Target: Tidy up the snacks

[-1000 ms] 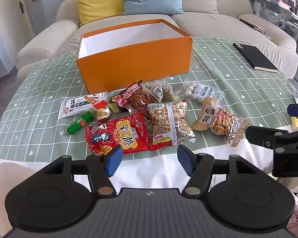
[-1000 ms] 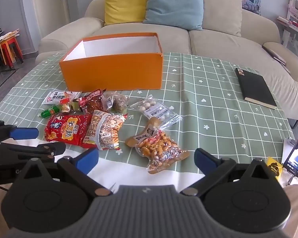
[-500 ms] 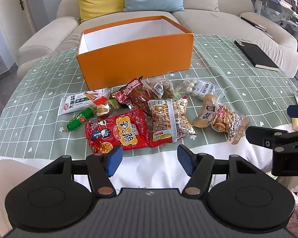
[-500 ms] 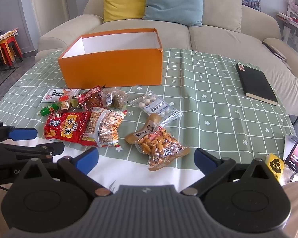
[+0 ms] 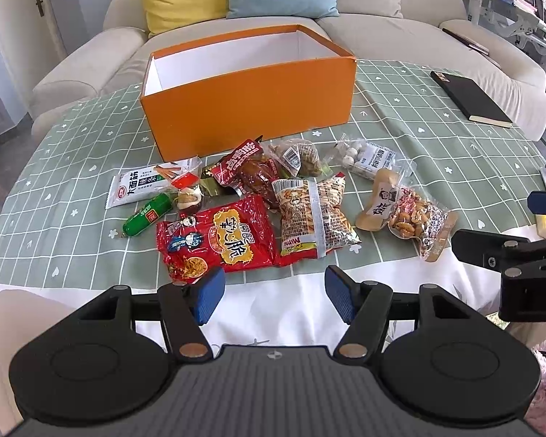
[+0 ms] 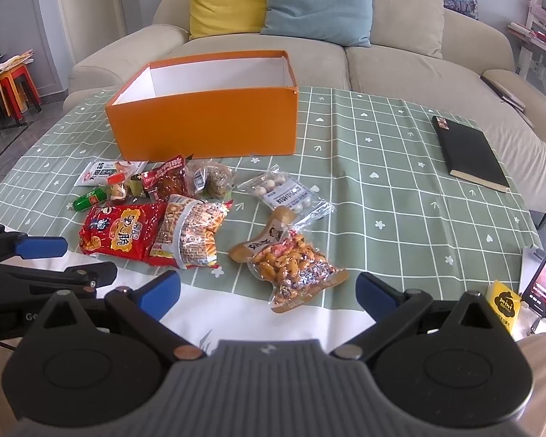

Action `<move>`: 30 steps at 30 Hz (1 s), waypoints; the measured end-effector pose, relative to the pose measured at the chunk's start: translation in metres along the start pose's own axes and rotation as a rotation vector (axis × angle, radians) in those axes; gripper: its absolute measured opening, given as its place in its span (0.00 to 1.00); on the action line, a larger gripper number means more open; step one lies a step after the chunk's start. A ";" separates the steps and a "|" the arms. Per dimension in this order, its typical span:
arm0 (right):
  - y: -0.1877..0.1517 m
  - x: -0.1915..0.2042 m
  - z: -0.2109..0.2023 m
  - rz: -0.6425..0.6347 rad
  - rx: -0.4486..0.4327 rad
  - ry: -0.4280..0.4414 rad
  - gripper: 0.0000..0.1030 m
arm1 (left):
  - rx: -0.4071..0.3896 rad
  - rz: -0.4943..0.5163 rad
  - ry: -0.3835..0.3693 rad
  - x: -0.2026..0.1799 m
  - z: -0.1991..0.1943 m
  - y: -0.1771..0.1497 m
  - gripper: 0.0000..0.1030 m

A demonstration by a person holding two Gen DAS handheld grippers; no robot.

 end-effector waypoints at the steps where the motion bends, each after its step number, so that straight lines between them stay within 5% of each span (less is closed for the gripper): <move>1: 0.000 0.000 0.000 0.000 0.000 0.000 0.96 | 0.000 0.000 0.000 0.000 0.000 0.000 0.72; 30: -0.002 -0.001 0.003 0.005 0.014 0.001 0.96 | 0.007 -0.004 0.002 0.002 0.002 -0.004 0.72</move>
Point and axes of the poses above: each gripper's, at about its wrist camera, not at the fingertips, and z roughly the way its jaws point, x to its left, y to its top, the point moved 9 cm from there along z, roughly the way its jaws point, and after that the axes turned 4 degrees about -y, right-handed, at the moved point
